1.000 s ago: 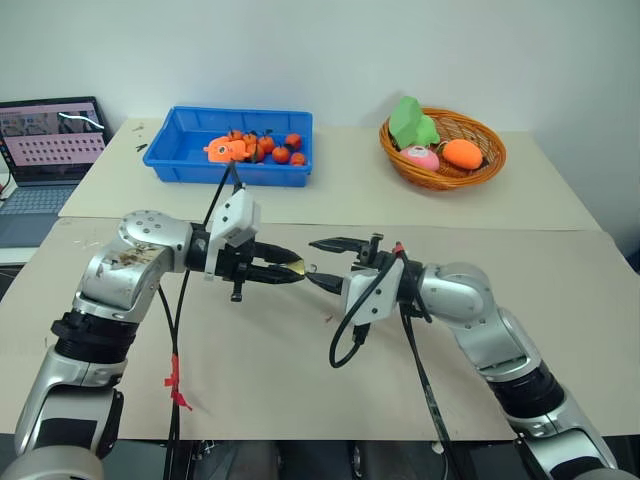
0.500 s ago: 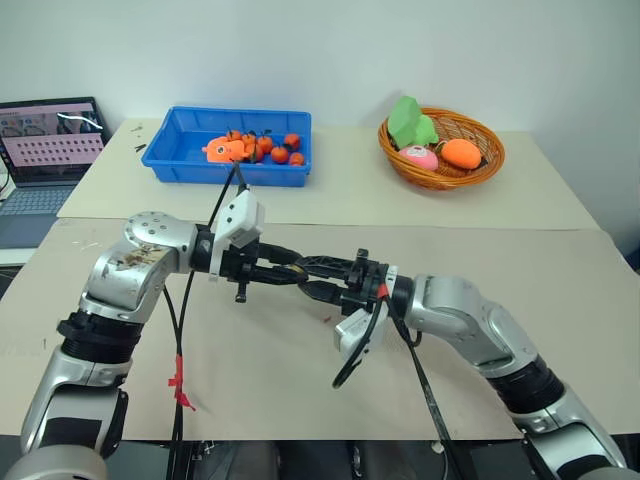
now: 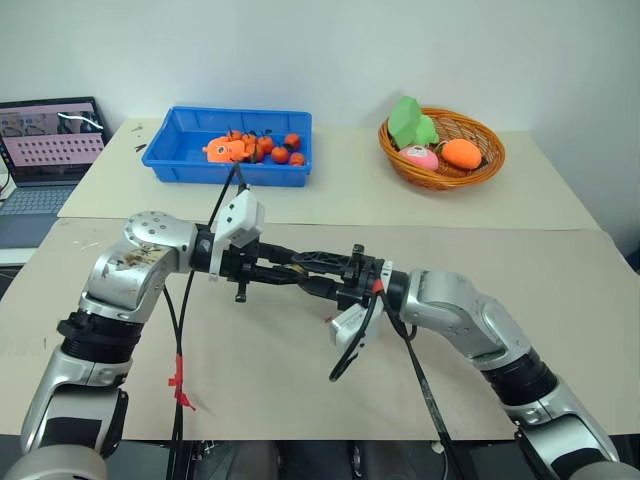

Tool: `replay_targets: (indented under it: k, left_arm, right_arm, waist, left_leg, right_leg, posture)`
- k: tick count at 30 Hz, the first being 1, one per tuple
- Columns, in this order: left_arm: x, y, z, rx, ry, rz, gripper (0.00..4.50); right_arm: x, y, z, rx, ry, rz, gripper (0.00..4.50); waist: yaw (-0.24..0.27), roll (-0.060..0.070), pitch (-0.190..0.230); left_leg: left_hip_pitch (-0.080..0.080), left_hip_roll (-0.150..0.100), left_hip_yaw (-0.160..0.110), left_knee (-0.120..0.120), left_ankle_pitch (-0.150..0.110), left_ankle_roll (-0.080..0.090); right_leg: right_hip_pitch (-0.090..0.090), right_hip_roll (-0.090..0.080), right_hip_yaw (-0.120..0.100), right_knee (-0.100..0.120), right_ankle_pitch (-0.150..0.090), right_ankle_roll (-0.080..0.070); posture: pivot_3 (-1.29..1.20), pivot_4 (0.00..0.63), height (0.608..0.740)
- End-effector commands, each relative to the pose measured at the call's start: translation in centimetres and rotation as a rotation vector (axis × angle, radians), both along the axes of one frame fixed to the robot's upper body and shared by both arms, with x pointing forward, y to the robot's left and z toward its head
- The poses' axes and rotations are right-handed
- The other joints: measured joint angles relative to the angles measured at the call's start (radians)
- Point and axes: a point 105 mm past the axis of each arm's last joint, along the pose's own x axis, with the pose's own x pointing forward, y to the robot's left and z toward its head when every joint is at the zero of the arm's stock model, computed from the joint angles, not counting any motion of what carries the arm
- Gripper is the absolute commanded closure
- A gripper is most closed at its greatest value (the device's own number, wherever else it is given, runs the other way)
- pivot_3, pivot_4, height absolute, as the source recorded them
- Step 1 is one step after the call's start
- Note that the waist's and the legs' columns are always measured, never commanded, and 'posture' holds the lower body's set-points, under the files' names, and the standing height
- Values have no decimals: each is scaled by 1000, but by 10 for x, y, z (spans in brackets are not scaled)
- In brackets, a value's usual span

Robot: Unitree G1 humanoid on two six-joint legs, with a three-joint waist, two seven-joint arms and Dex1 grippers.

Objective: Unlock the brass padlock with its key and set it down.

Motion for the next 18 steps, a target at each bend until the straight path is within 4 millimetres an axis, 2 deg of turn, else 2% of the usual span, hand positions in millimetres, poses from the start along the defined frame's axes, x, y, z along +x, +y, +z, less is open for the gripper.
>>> replay_targets:
  k: [1, 2, 5, 7, 18]
  left_arm:
    - [0, -2, 15, -4, -65, -15, 3664]
    - [0, -2, 15, -4, -65, -15, 3664]
    - [0, -2, 15, -3, -66, -15, 3664]
    - [0, -2, 15, -3, -66, -16, 3664]
    - [-4, -1, 13, 6, -65, -45, 3664]
  right_arm:
    - [-3, 2, 16, 41, -45, 21, 2544]
    - [-3, 2, 16, 42, -43, 21, 2727]
    - [-4, 2, 16, 45, -42, 25, 3814]
    - [-4, 2, 16, 45, -42, 25, 4257]
    - [-3, 2, 14, 43, -22, 14, 4263]
  waist:
    - [0, 0, 0]
    - [0, 0, 0]
    - [0, 0, 0]
    - [0, 0, 0]
    - [0, 0, 0]
  left_leg:
    - [0, 0, 0, 0, 0, 0]
    - [0, 0, 0, 0, 0, 0]
    - [0, 0, 0, 0, 0, 0]
    - [0, 0, 0, 0, 0, 0]
    - [0, 0, 0, 0, 0, 0]
  right_leg:
    - [0, 0, 0, 0, 0, 0]
    - [0, 0, 0, 0, 0, 0]
    - [0, 0, 0, 0, 0, 0]
    - [0, 0, 0, 0, 0, 0]
    - [0, 0, 0, 0, 0, 0]
  posture:
    - [0, 150, 740]
    - [0, 150, 740]
    - [0, 150, 740]
    - [0, 150, 740]
    - [0, 150, 740]
